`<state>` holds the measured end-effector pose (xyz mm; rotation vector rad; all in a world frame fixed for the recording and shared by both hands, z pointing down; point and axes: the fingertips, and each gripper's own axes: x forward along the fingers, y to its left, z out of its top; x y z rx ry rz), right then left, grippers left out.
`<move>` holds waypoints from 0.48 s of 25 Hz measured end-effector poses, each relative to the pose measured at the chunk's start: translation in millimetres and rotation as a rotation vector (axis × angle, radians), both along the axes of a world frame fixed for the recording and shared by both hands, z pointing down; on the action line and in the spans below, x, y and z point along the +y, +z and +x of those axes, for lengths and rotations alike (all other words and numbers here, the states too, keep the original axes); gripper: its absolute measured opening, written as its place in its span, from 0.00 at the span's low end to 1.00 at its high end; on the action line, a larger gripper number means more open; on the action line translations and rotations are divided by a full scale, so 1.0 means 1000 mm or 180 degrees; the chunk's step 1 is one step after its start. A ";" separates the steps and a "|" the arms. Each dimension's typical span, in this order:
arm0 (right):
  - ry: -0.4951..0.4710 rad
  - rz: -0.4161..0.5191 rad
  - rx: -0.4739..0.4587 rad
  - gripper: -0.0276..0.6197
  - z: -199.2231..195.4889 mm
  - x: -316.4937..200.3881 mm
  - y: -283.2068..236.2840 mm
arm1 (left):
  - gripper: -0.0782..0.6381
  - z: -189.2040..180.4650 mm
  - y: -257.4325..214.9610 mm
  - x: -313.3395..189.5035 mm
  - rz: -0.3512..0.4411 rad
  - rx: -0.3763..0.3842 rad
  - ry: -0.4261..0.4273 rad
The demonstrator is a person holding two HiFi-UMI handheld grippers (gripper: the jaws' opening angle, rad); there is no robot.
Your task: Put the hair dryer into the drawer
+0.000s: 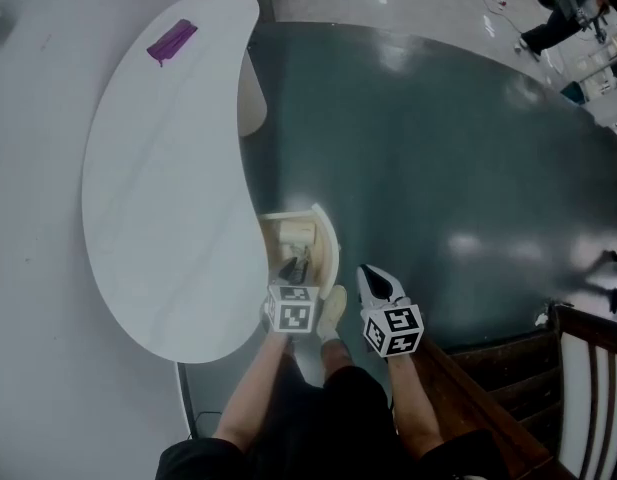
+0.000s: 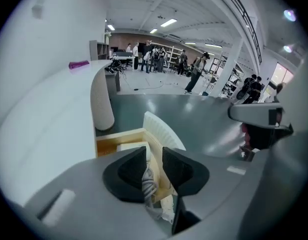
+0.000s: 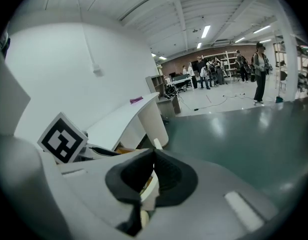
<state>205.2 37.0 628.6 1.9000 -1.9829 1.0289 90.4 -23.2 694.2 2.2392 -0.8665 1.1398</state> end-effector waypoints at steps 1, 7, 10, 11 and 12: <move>0.0000 0.0028 0.0016 0.05 -0.001 -0.002 -0.006 | 0.26 0.000 -0.010 0.000 0.0058 0.0032 0.0015; -0.0004 0.0178 0.0122 0.05 -0.004 -0.013 -0.039 | 0.20 0.000 -0.068 -0.008 0.0341 0.0289 0.0029; 0.0010 0.0250 0.0168 0.05 -0.007 -0.017 -0.057 | 0.17 -0.007 -0.094 -0.015 0.0509 0.0358 0.0003; 0.0014 0.0280 0.0182 0.05 -0.008 -0.018 -0.064 | 0.16 -0.011 -0.103 -0.017 0.0569 0.0376 -0.0013; 0.0016 0.0312 0.0196 0.05 -0.010 -0.018 -0.071 | 0.14 -0.014 -0.113 -0.019 0.0629 0.0395 -0.0027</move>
